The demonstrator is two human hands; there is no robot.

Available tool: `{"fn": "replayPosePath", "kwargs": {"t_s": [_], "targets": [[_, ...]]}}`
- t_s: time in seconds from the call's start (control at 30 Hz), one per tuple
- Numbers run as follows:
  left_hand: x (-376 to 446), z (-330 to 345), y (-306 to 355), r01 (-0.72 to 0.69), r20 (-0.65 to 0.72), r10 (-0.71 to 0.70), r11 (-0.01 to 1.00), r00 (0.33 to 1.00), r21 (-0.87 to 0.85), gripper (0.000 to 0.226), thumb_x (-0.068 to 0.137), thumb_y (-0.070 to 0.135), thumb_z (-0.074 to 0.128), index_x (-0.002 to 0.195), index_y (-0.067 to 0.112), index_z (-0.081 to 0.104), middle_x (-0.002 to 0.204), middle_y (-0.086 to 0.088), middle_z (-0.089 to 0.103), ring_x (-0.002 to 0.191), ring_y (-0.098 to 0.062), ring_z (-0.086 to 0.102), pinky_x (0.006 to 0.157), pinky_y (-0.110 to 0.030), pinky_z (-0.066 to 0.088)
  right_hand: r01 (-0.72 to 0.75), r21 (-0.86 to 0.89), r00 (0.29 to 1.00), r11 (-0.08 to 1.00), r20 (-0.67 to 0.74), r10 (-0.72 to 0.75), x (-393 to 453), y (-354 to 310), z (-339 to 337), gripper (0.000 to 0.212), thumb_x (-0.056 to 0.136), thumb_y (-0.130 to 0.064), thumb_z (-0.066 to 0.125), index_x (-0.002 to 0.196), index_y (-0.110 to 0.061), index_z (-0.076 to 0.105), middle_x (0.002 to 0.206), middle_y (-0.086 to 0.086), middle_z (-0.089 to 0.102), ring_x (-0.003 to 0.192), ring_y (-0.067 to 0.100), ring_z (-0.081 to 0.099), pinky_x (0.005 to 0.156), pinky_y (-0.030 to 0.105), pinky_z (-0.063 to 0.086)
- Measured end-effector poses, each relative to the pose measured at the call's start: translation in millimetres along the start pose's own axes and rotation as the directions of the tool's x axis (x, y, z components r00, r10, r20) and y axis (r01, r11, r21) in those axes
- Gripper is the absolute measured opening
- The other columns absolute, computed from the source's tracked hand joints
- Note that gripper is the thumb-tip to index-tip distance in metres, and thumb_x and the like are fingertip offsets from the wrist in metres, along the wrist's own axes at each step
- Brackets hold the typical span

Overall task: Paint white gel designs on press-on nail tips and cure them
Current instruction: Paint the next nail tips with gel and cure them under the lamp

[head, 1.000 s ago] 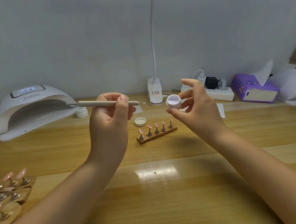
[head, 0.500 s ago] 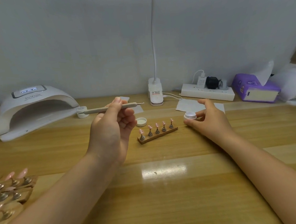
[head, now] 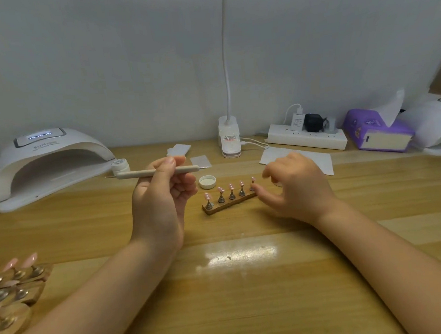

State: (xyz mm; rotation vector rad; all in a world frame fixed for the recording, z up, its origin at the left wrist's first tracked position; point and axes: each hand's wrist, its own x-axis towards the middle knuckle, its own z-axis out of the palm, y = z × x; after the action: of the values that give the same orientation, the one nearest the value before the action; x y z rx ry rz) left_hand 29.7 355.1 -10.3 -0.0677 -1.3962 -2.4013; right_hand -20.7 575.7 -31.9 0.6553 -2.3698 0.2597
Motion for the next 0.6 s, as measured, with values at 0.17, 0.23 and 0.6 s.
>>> {"fn": "replayPosePath", "kwargs": {"t_s": [0.17, 0.23, 0.6], "targets": [[-2.5, -6.7, -8.0, -0.079, 0.056, 0.074, 0.994, 0.996, 0.079, 0.02, 0.087, 0.021, 0.049, 0.087, 0.012, 0.067, 0.071, -0.005, 0.067, 0.063, -0.014, 0.061, 0.061, -0.026, 0.053, -0.051, -0.16, 0.984, 0.986, 0.158, 0.077, -0.4, -13.3, 6.8, 0.048, 0.085, -0.063, 0.047, 0.077, -0.022, 0.07, 0.061, -0.007, 0.059, 0.06, 0.014, 0.054, 0.049, 0.023, 0.042], [-3.2, -8.7, -10.6, -0.075, 0.059, 0.07, 0.993, 0.996, 0.09, 0.021, 0.087, 0.021, 0.048, 0.087, 0.013, 0.068, 0.071, -0.005, 0.067, 0.064, -0.014, 0.062, 0.061, -0.026, 0.053, -0.086, -0.227, 0.966, 0.97, 0.218, 0.137, 0.1, -12.4, 8.7, 0.057, 0.082, -0.073, 0.037, 0.085, -0.026, 0.069, 0.068, -0.008, 0.06, 0.067, 0.011, 0.056, 0.051, 0.021, 0.041], [-10.3, -6.5, -22.2, -0.058, 0.069, 0.049, 0.99, 0.996, 0.132, 0.021, 0.082, 0.024, 0.052, 0.074, 0.018, 0.07, 0.066, -0.002, 0.065, 0.063, -0.015, 0.06, 0.059, -0.023, 0.052, -0.246, -0.128, 0.92, 0.961, 0.282, 0.273, 2.3, -14.6, 15.1, 0.063, 0.078, -0.079, 0.041, 0.078, -0.023, 0.072, 0.06, -0.006, 0.053, 0.066, 0.008, 0.047, 0.05, 0.023, 0.039]]}}
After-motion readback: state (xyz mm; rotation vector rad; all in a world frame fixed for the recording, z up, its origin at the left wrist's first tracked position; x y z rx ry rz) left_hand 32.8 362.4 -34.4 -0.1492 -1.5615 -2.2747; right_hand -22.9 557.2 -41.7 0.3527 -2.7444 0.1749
